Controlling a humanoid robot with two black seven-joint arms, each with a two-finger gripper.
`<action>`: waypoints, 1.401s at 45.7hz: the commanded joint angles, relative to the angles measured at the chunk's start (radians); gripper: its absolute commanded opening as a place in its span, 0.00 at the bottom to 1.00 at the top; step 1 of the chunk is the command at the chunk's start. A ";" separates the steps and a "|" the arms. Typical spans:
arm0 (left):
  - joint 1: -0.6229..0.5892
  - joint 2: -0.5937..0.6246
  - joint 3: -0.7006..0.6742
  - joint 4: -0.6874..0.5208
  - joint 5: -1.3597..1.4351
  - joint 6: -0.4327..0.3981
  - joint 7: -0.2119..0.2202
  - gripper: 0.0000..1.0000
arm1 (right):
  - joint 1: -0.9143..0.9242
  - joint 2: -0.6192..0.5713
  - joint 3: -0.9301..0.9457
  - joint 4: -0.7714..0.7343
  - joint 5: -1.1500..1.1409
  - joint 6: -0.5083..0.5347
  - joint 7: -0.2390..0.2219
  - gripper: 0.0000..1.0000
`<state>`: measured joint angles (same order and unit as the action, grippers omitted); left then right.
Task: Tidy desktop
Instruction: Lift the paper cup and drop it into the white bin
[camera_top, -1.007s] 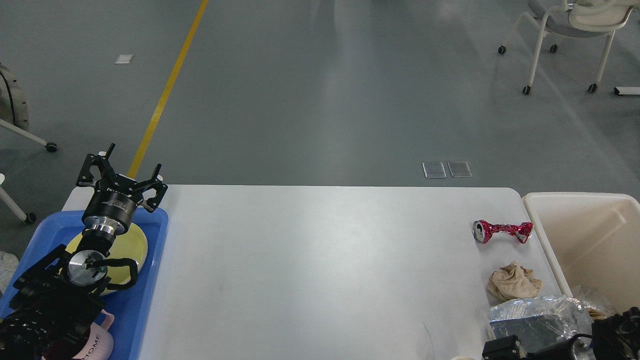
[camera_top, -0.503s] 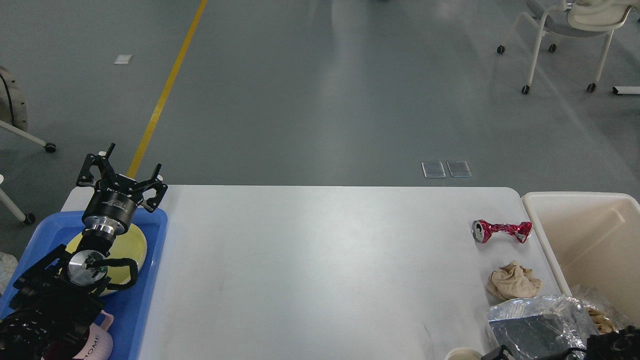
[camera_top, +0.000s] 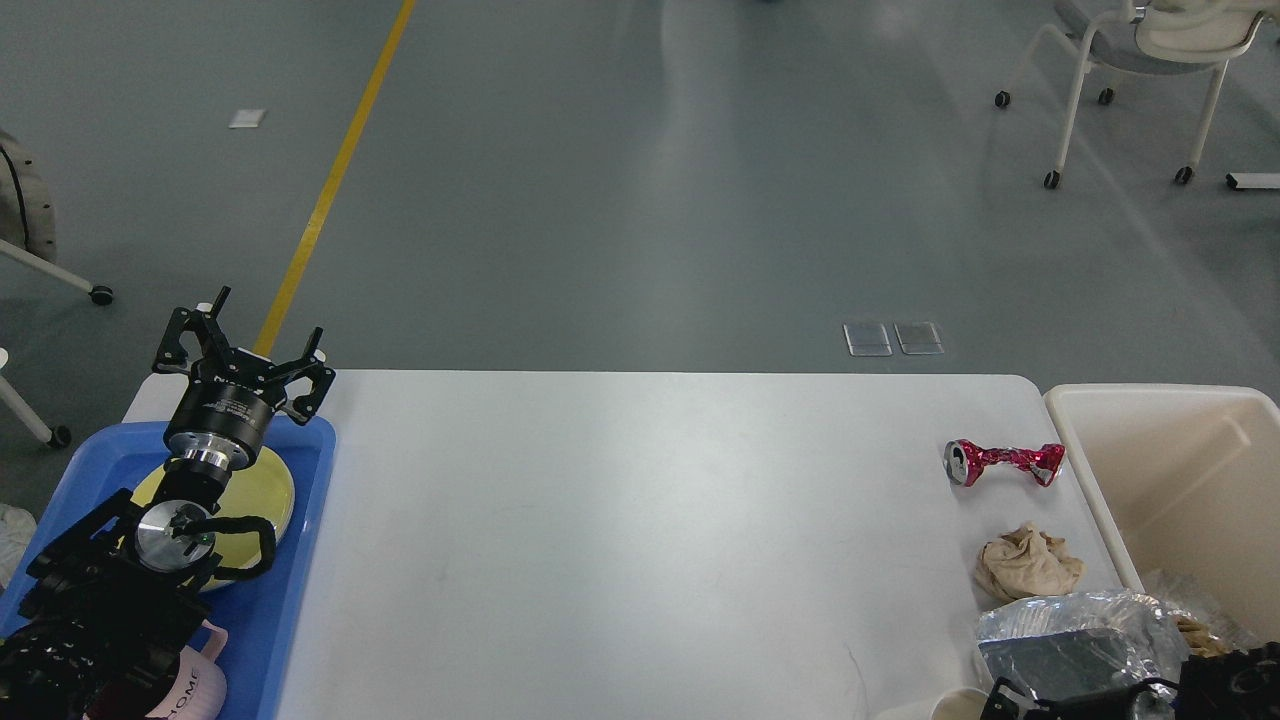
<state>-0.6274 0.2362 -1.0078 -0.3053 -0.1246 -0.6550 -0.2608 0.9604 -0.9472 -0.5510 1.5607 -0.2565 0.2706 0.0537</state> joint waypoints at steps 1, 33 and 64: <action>0.000 0.000 0.000 0.000 -0.001 0.001 0.000 0.98 | 0.047 -0.039 -0.004 0.028 -0.001 0.022 0.000 0.00; 0.000 0.000 0.000 0.000 0.000 0.002 0.000 0.98 | 0.978 0.244 -0.176 -0.232 -0.096 0.251 -0.301 0.00; 0.000 0.000 0.000 0.000 0.000 0.000 0.000 0.98 | 0.712 0.324 -0.698 -0.608 0.056 0.067 -0.129 0.00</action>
<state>-0.6275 0.2363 -1.0078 -0.3053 -0.1246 -0.6537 -0.2608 1.8902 -0.5696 -1.2505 1.1509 -0.2047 0.4331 -0.0764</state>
